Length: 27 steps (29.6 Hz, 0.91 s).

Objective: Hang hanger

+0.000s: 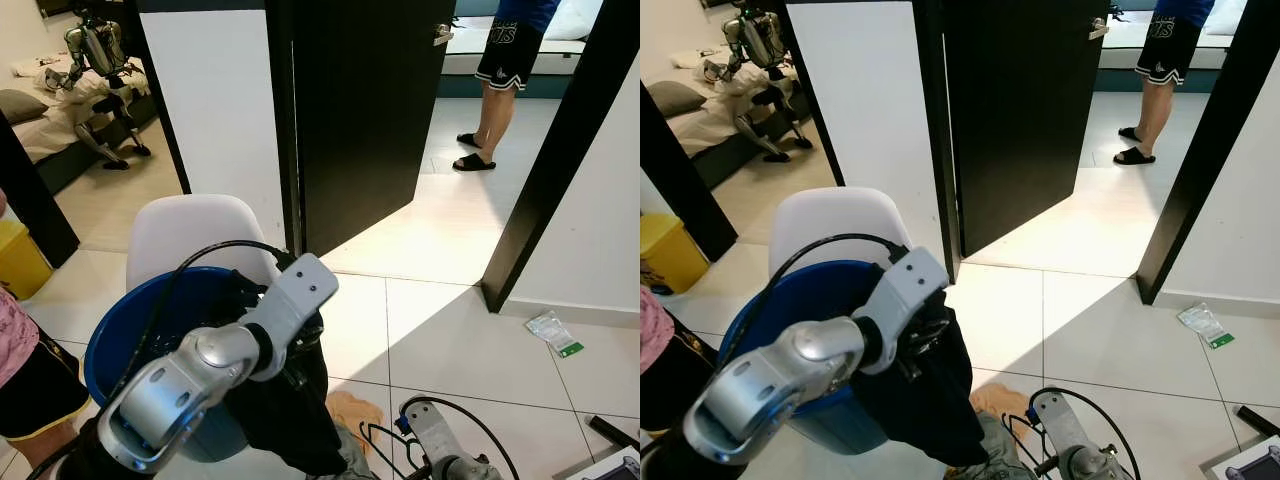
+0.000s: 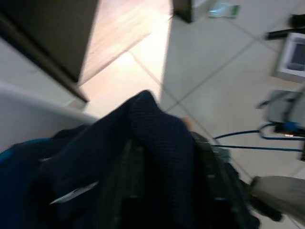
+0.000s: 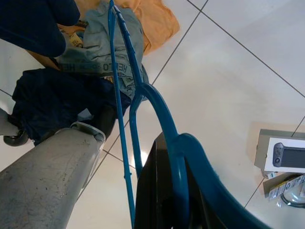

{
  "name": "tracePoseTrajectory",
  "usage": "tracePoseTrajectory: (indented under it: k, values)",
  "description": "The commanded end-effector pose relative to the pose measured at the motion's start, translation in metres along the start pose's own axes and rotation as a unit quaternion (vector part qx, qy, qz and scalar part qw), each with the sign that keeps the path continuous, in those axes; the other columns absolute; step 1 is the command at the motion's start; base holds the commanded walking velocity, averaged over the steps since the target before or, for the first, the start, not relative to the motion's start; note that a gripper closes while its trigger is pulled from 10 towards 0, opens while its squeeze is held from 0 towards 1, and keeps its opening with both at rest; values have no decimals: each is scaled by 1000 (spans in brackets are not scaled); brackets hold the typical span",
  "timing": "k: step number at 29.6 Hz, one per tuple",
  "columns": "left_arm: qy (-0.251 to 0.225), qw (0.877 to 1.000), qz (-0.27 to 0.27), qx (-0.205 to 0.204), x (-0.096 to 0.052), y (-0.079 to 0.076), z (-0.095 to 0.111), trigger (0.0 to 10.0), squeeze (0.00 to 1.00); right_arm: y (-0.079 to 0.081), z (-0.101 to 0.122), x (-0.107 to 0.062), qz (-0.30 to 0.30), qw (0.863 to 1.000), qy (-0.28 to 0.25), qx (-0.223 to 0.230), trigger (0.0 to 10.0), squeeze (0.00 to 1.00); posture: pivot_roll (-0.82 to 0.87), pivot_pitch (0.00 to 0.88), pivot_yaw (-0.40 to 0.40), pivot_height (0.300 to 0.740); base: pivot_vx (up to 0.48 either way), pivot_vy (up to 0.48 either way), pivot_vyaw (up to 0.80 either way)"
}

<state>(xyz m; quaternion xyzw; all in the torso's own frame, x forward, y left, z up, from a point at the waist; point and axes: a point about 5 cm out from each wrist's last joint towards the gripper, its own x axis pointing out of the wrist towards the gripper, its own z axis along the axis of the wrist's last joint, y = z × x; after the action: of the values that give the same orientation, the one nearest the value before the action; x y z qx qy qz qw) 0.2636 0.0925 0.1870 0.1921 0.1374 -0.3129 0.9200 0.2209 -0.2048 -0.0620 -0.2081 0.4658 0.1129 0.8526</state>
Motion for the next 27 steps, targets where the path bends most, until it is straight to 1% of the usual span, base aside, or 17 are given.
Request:
tracePoseTrajectory:
  k: [1,3,6,9,12,15,16,17,18,20,21,22,23,24,25,26,27]
  values:
    - [7,1000,29,2,-4,12,0,10000,1000,3,1,0,4,1000,3,-5,10000,0,-2,24,37,740,0,0,0]
    - [7,999,33,-2,-5,14,0,10000,1000,3,1,0,4,1000,3,-5,10000,0,-2,24,37,740,0,0,0]
    - [-17,999,15,-50,-11,17,7,10000,1000,2,0,0,4,1000,4,-6,10000,0,-4,15,35,740,0,0,0]
    - [-34,997,8,-72,-13,19,11,10000,1000,2,0,0,4,1000,5,-7,10000,0,-4,18,33,740,0,0,0]
    - [-94,987,1,-132,-23,33,27,10000,1000,1,-1,0,4,1000,6,-7,10000,0,-2,14,31,740,0,0,0]
    - [-143,975,-6,-169,-33,45,38,10000,1000,1,-2,0,4,1000,7,-7,10000,0,-4,14,31,740,0,0,0]
    - [-143,975,-6,-169,-33,45,38,10000,1000,1,-2,0,4,1000,7,-7,10000,0,-4,14,31,740,0,0,0]
    - [-150,971,12,-186,-35,53,38,10000,1000,1,-2,0,4,1000,7,-7,10000,0,-4,14,30,740,0,0,0]
    - [-150,971,12,-186,-35,53,38,10000,1000,1,-2,0,4,1000,7,-7,10000,0,-4,14,30,740,0,0,0]
    - [-157,956,81,-234,-39,76,34,10000,1000,1,-2,0,4,1000,7,-7,10000,0,-4,15,29,740,0,0,0]
    - [-145,947,133,-256,-40,90,25,10000,1000,1,-2,0,4,1000,7,-7,10000,0,-4,15,29,740,0,0,0]
    - [-145,947,133,-256,-40,90,25,10000,1000,1,-2,0,4,1000,7,-7,10000,0,-4,15,29,740,0,0,0]
    - [-118,939,186,-264,-41,101,12,10000,533,1,-2,0,5,1000,7,-8,10000,0,0,15,24,740,0,0,0]
    - [-118,939,186,-264,-41,101,12,10000,533,1,-2,0,5,1000,7,-8,10000,0,0,15,24,740,0,0,0]
    - [-80,932,233,-267,-42,110,-5,10000,0,1,-2,0,5,1000,8,-9,10000,0,-2,16,24,740,0,0,0]
    - [-80,932,233,-267,-42,110,-5,10000,0,1,-2,0,5,1000,8,-9,10000,0,-2,16,24,740,0,0,0]
    - [-41,924,270,-269,-42,116,-24,10000,0,1,-2,0,6,1000,8,-9,10000,0,-2,18,23,740,0,0,0]
